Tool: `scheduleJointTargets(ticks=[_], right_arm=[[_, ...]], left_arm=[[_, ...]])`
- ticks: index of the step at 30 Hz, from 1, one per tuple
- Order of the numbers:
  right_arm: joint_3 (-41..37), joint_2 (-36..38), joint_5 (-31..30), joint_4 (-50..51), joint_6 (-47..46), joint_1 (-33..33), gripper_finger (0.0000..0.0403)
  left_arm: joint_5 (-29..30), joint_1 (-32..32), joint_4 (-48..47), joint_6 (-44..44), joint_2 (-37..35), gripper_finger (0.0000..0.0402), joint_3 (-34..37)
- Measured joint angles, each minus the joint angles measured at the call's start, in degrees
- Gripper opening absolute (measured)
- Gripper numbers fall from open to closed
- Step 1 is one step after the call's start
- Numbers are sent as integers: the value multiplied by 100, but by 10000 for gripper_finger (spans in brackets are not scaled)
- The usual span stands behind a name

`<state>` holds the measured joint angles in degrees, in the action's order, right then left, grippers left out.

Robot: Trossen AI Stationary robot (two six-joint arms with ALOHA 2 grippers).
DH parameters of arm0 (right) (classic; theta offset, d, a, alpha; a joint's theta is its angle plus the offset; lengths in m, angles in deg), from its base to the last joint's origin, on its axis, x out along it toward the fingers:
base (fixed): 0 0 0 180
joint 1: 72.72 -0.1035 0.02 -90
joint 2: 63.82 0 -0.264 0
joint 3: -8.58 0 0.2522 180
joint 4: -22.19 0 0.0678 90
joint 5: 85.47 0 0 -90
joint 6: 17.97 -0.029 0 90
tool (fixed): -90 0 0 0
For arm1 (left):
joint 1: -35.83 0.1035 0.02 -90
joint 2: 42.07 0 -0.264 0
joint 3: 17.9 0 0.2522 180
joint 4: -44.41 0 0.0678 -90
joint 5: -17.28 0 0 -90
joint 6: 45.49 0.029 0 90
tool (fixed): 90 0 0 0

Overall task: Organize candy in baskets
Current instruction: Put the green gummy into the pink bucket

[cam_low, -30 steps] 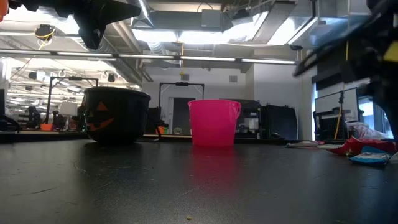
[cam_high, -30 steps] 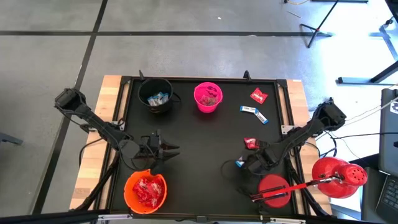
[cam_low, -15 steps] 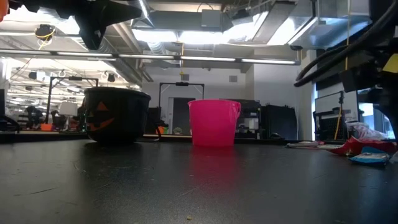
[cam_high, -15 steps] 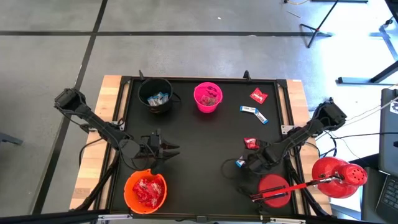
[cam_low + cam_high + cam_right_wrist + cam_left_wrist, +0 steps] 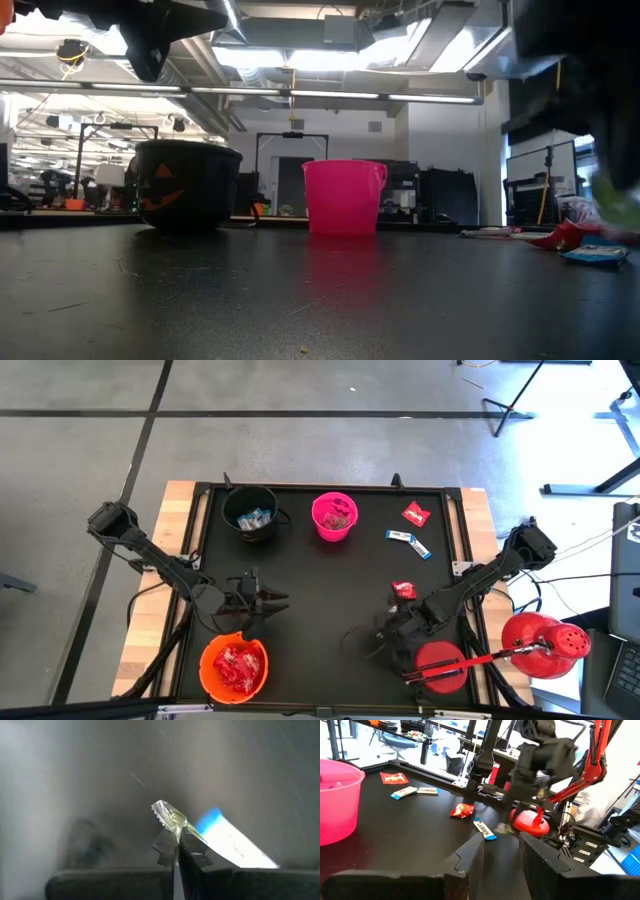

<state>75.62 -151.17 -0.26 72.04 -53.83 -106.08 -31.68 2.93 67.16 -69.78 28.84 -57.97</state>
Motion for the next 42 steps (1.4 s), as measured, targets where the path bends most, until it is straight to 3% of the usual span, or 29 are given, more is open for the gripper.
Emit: scheduleJointTargets(ticks=[6,11,14,21,32,37,42], right_arm=[[76,0,-10,-1808,1298,18,7],[76,0,-793,-2711,2151,261,4],[76,0,-1235,-3338,2690,541,5],[76,7,-1277,-4788,3746,1549,3],[76,9,-1279,-5337,3742,3620,2],[76,9,-1275,-5512,3305,4503,6],[76,9,-1100,-5018,2690,5114,7]], left_arm=[[0,-20,-2,-110,0,115,0],[1,-17,-2,-110,0,115,0],[2,-13,-2,-110,0,115,0],[2,-13,-5,-108,0,115,0],[4,-13,-155,-108,0,115,-2],[34,-12,-155,-106,0,115,-2],[142,-11,-183,-106,0,115,-2]])
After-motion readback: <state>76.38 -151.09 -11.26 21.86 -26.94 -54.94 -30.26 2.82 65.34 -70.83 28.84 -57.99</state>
